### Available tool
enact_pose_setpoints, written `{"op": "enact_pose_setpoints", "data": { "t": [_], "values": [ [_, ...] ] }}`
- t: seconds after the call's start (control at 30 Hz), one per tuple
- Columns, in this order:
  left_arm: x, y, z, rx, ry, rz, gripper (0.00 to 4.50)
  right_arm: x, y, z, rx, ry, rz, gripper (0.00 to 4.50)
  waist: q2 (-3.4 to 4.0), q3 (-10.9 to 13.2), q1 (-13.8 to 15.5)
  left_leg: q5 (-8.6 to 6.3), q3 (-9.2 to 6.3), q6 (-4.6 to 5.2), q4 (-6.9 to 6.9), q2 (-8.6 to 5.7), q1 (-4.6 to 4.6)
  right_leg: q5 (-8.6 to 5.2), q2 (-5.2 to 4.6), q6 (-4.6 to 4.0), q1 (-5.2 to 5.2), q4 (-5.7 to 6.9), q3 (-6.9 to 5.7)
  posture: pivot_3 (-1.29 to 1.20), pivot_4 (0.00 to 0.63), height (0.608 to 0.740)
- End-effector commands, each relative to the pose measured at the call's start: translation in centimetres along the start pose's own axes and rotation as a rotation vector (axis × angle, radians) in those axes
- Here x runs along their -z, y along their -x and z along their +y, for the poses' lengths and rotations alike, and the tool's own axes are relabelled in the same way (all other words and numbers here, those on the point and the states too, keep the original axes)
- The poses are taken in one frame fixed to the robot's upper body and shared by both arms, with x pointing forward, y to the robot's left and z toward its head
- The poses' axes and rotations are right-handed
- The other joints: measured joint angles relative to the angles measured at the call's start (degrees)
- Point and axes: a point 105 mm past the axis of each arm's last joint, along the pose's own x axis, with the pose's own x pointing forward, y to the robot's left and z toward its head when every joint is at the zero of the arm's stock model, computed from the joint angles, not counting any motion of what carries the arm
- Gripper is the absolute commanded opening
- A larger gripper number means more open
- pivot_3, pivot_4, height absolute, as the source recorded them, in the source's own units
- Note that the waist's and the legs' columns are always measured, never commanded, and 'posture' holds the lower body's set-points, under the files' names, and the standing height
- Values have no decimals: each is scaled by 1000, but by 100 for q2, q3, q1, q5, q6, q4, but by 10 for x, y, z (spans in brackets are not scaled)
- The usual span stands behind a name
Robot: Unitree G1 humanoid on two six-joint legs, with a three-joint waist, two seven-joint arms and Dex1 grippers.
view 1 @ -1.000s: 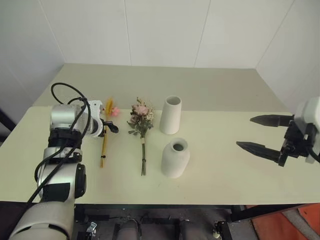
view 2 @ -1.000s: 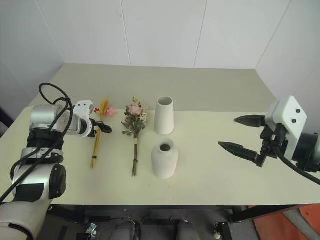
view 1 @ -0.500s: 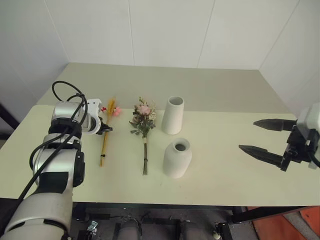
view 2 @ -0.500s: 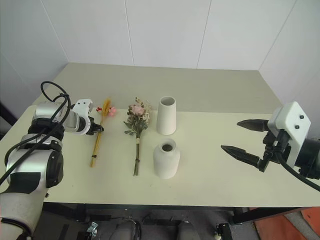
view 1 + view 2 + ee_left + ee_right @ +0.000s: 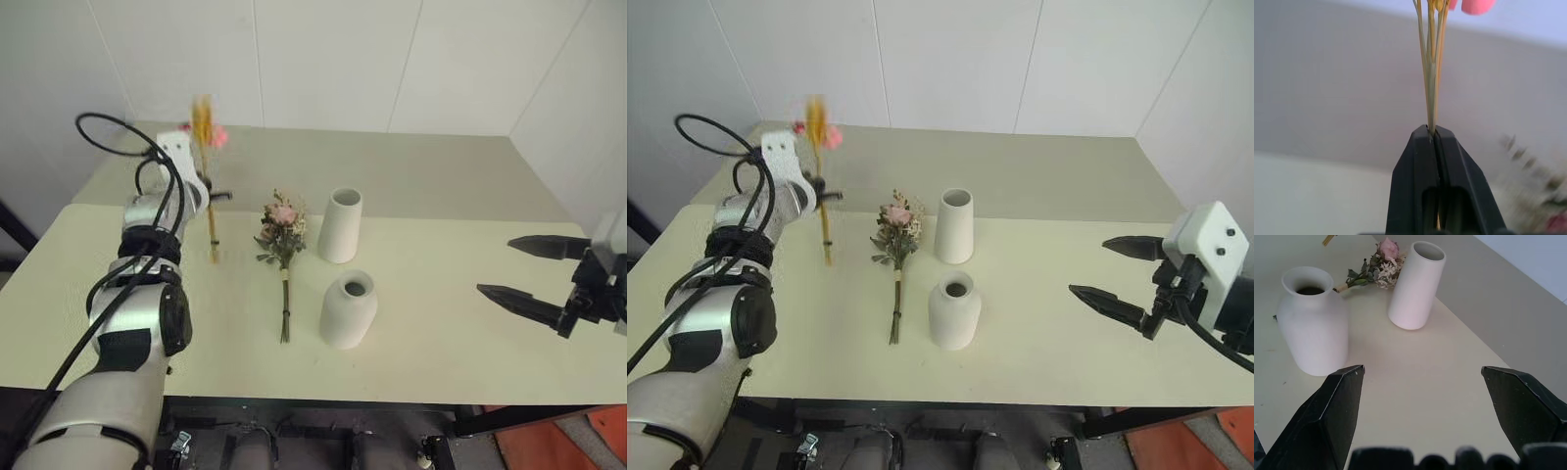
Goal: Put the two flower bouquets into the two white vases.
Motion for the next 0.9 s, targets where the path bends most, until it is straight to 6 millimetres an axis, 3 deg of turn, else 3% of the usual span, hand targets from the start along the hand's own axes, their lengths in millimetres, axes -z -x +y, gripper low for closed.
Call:
{"op": "enact_pose_setpoints", "data": {
  "t": [0.03,0.1,0.2,0.3,0.43,0.67,0.9],
  "values": [
    [-95,18,-24,195,268,-469,22,-10,10,-4,58,43,-29,4500,0,0,-6,0,1,0,0,0,0,0,0,0,0,-2,0,0,150,740],
    [-112,25,-28,278,448,-572,22,-10,12,-4,72,45,-25,4500,0,0,-7,0,3,0,-1,0,2,0,-1,0,3,-4,0,0,150,740],
    [-118,26,-44,403,626,-619,22,-9,14,-1,80,39,-21,4500,1,-1,-7,0,3,0,-1,0,10,-5,0,10,9,-2,1,0,150,740],
    [-107,21,-65,466,668,-586,22,-8,16,3,95,33,-21,4500,2,-1,35,1,-1,-1,3,-1,19,-23,-1,42,26,0,-3,0,150,740],
    [-73,13,-106,560,762,-490,22,-10,19,6,124,35,-26,4500,0,0,59,1,-3,-1,19,-4,1,-19,-3,49,21,-6,-5,0,150,740],
    [-35,11,-144,633,638,-395,22,-12,23,12,144,35,-17,4500,-2,1,-44,0,-3,0,12,-4,-8,-17,0,50,5,-9,0,0,150,740],
    [-22,18,-165,716,473,-396,22,-13,30,13,163,34,-8,4500,-2,1,-37,0,-3,0,11,-4,1,-18,0,51,14,-10,0,0,150,740]
  ]
}}
